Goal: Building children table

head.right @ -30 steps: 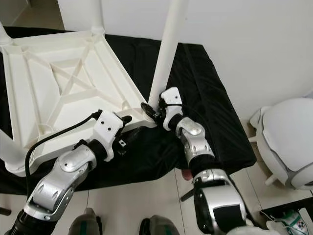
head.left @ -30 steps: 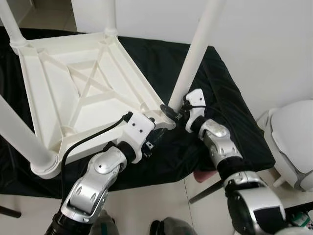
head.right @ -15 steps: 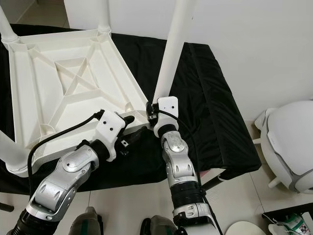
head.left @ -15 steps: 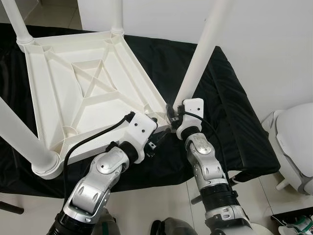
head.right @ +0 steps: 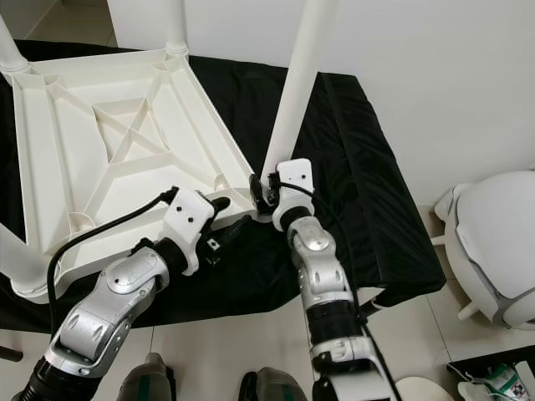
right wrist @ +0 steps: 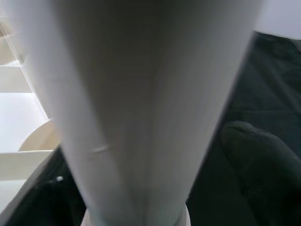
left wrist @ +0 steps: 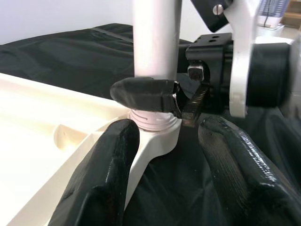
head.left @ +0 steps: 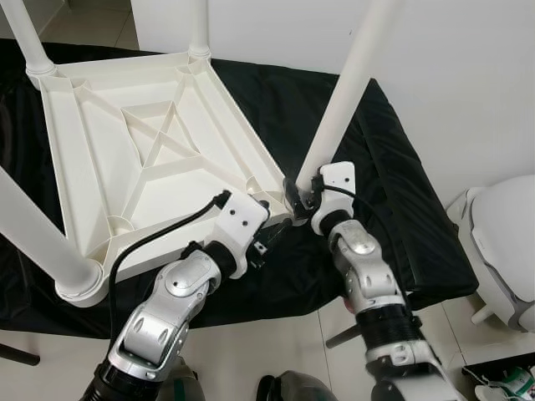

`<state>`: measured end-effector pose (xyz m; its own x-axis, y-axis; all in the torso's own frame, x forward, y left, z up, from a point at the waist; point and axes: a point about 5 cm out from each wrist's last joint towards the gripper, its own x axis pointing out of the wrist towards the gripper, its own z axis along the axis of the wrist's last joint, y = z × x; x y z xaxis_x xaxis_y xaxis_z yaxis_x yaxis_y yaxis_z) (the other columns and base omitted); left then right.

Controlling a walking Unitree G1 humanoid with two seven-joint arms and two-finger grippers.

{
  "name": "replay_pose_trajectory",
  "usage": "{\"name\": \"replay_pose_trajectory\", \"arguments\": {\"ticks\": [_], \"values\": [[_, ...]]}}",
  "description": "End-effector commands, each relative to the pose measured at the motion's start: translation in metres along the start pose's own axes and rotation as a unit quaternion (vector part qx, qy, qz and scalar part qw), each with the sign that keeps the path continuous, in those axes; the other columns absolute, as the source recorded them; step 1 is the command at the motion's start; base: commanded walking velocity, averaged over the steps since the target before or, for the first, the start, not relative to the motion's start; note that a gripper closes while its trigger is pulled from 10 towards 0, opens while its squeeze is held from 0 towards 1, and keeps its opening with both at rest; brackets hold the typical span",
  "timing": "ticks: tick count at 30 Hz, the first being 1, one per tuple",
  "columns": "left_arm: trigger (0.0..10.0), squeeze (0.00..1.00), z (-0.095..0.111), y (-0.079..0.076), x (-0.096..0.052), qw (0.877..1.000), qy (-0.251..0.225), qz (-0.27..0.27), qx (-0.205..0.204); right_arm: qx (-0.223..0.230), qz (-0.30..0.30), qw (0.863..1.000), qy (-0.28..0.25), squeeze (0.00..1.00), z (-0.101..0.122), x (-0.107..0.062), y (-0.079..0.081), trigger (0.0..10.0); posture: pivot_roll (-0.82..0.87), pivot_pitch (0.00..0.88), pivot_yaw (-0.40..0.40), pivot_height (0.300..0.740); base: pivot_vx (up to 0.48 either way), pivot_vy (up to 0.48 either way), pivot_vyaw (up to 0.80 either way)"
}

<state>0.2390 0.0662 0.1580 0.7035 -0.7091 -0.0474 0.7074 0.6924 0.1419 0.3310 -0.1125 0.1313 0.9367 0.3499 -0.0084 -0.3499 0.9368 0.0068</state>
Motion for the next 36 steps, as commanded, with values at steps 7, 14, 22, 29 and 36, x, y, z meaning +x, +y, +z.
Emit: {"name": "replay_pose_trajectory", "arguments": {"ticks": [7,14,22,29,36], "values": [[10.0,0.00,0.000,0.000,0.001,1.000,0.000,-0.004,0.005,-0.047,0.140,0.988,0.038,0.00,-0.014,0.004,-0.017,10.0,0.04,0.004,-0.126,0.740,0.000,0.000,0.00],[10.0,0.00,0.002,0.003,0.001,1.000,-0.001,-0.002,0.010,-0.090,0.202,0.975,0.025,0.00,-0.007,0.012,-0.016,10.0,0.04,0.000,-0.118,0.740,0.000,0.000,0.00],[10.0,0.00,0.005,0.006,0.004,1.000,-0.006,0.001,0.014,-0.097,0.226,0.969,-0.008,0.00,0.011,0.031,-0.009,10.0,0.04,0.000,-0.115,0.740,0.000,0.000,0.00],[10.0,0.00,0.005,0.006,0.003,1.000,-0.006,0.003,0.015,-0.105,0.242,0.964,0.024,0.00,-0.002,0.030,-0.009,1.0,0.05,0.001,-0.118,0.740,0.000,0.000,0.00],[10.0,0.00,0.005,0.005,0.003,1.000,-0.006,0.002,0.013,-0.087,0.241,0.966,0.044,0.00,-0.017,0.022,-0.015,0.0,0.05,0.006,-0.115,0.740,0.000,0.000,0.00]]}}
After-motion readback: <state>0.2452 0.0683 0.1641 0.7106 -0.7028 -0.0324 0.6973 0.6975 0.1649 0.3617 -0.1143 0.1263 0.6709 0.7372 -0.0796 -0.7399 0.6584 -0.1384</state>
